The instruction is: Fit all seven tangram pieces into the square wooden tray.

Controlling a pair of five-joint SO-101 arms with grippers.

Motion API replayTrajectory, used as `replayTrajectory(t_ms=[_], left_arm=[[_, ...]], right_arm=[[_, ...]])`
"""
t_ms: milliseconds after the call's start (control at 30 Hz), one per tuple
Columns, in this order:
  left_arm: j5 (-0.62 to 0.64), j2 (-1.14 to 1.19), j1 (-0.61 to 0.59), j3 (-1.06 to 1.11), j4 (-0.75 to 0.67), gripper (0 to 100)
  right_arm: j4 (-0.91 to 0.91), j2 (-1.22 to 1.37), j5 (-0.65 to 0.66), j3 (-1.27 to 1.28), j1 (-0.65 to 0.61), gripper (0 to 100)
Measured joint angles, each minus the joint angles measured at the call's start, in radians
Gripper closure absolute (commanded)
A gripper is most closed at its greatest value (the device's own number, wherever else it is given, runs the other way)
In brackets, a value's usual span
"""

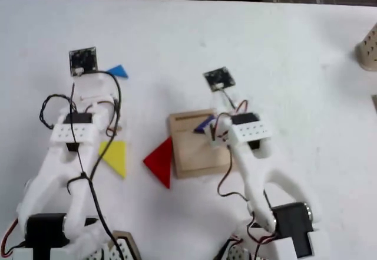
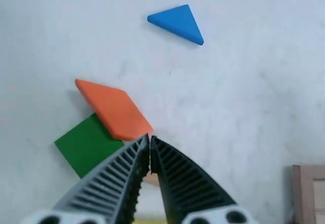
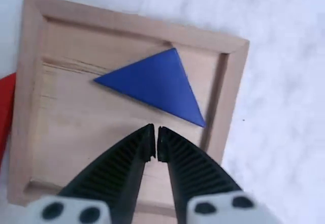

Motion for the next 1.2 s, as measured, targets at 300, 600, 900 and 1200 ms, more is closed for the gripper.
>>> replayTrajectory(t_ms=[300, 600, 900, 1200], left_arm=[[-0.002, 0.0, 0.0, 0.0, 0.0, 98], [-0.002, 0.0, 0.0, 0.0, 0.0, 98], [-0.002, 0.0, 0.0, 0.0, 0.0, 98], [-0.002, 0.0, 0.0, 0.0, 0.0, 98]], right_arm=[[-0.092, 0.146, -0.061, -0.051, -0.044, 98.1], [-0.092, 0.285, -0.064, -0.221, 0.049, 98.1], [0.029, 0.227, -0.044, -0.239, 0.1, 98.0], [0.069, -0.057, 0.025, -0.025, 0.187, 76.8]])
